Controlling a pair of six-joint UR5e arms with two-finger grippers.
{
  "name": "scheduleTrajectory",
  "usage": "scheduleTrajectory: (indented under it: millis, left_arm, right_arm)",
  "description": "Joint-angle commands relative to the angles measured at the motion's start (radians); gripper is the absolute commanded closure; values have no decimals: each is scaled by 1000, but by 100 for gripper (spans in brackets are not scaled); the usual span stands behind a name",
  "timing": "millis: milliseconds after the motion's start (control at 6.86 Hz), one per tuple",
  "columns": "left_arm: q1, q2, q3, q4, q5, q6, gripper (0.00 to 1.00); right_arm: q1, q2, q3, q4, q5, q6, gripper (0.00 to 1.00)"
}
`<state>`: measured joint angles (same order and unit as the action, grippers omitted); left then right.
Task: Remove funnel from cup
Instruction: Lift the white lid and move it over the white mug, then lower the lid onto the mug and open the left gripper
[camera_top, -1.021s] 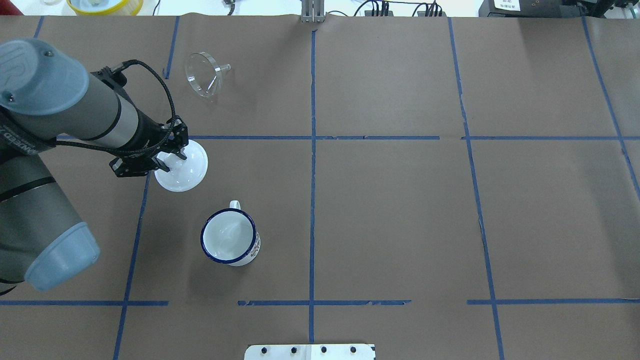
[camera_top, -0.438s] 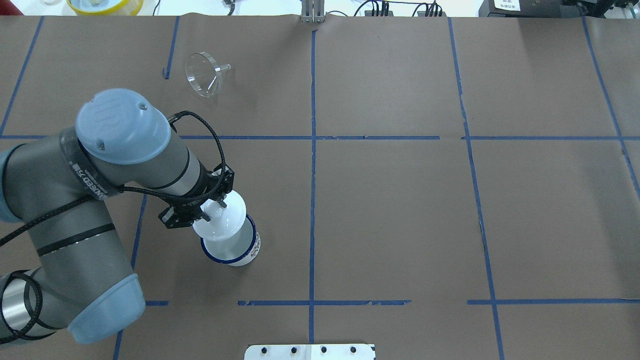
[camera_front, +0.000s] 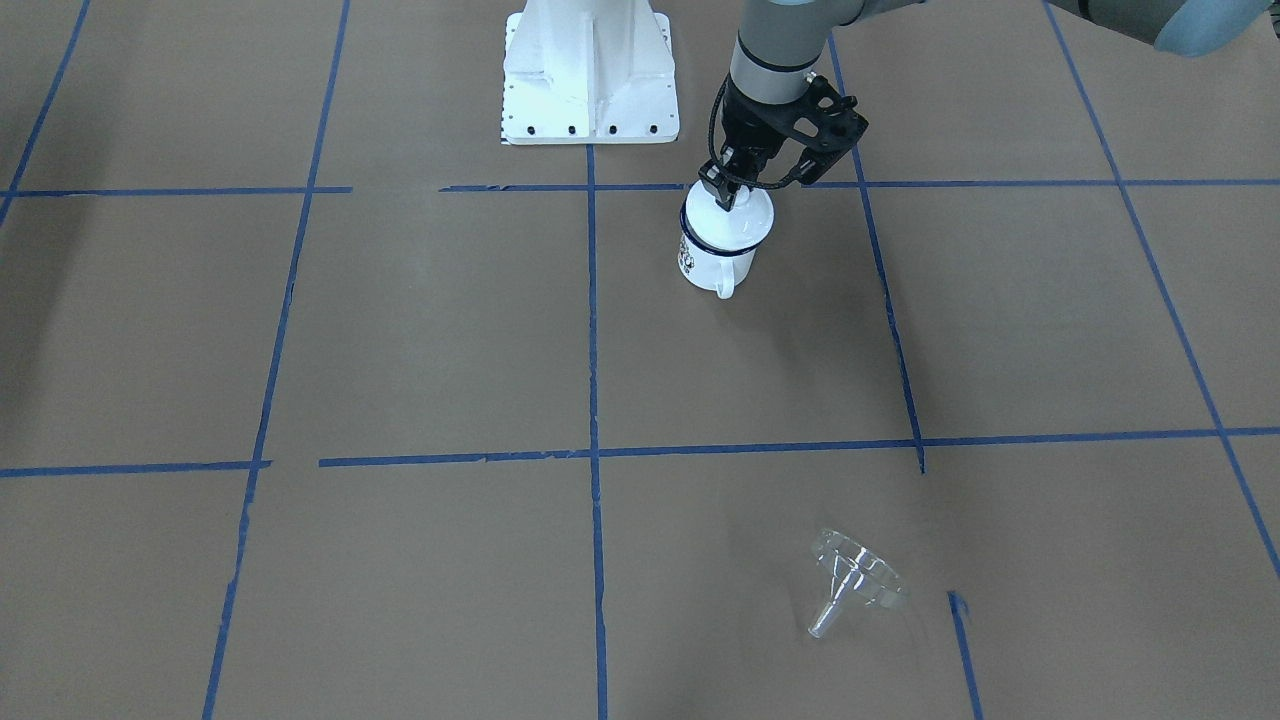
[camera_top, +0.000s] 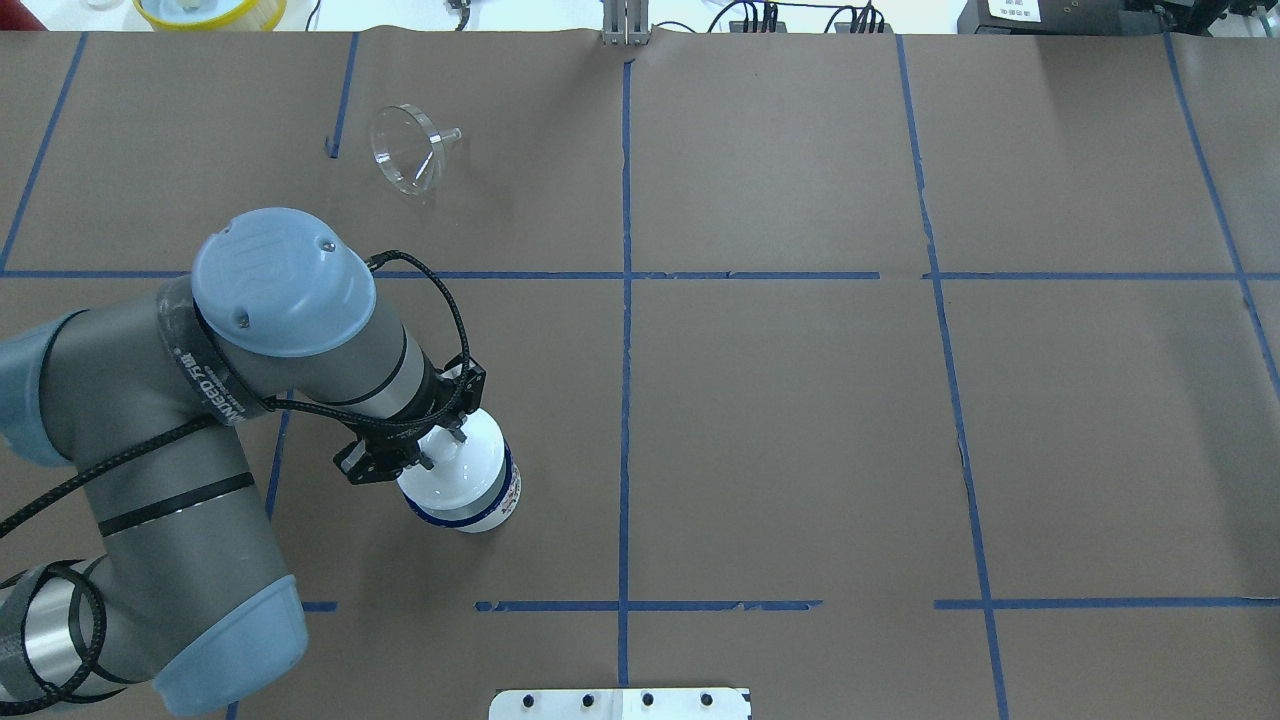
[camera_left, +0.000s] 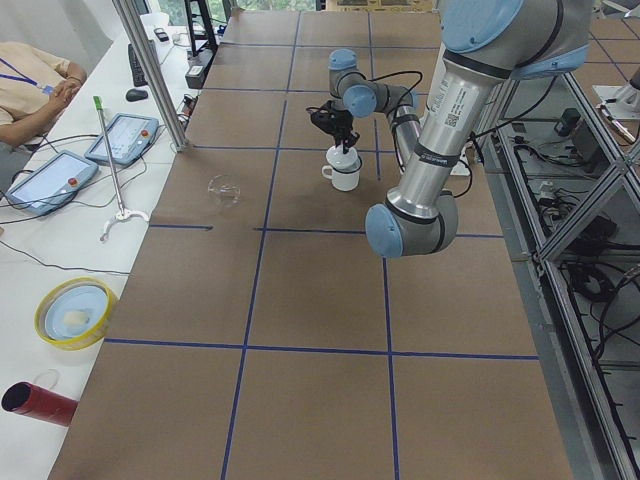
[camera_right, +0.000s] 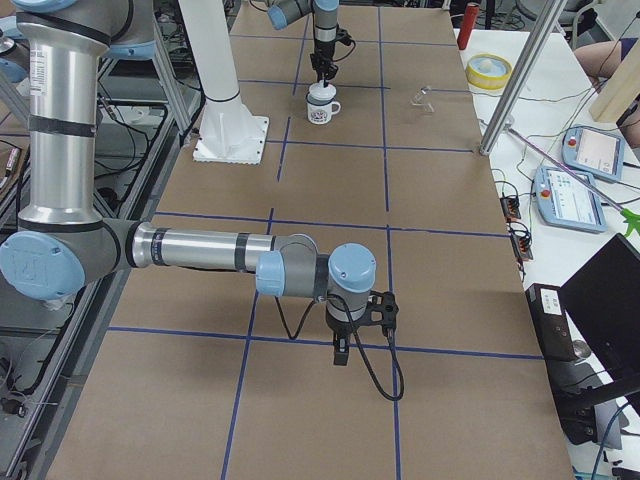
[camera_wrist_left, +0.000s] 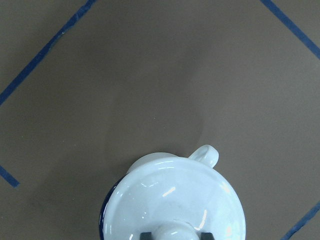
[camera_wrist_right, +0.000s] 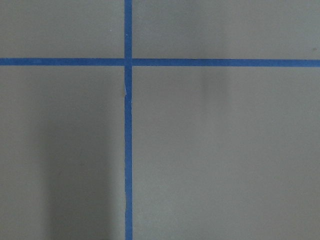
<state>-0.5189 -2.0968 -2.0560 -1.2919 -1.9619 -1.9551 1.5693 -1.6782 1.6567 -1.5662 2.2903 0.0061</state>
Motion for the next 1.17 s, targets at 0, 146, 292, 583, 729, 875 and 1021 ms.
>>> scheduleTrajectory:
  millis: [0, 146, 292, 583, 729, 875, 1021]
  left_arm:
    - [3, 0, 3, 6, 1, 1, 100]
    - [3, -3, 3, 6, 1, 1, 100]
    - [3, -3, 10, 5, 1, 1, 100]
    - [3, -5, 10, 5, 1, 1, 100]
    - [3, -5, 10, 5, 1, 1, 100]
    - [3, -5, 26, 3, 3, 4, 84]
    - [3, -5, 42, 2, 3, 8, 73]
  right_arm:
    - [0, 0, 0, 0, 0, 0, 0]
    - [0, 0, 0, 0, 0, 0, 0]
    - [0, 0, 0, 0, 0, 0, 0]
    - [0, 0, 0, 0, 0, 0, 0]
    - [0, 0, 0, 0, 0, 0, 0]
    - [0, 0, 0, 0, 0, 0, 0]
    - [0, 0, 0, 0, 0, 0, 0]
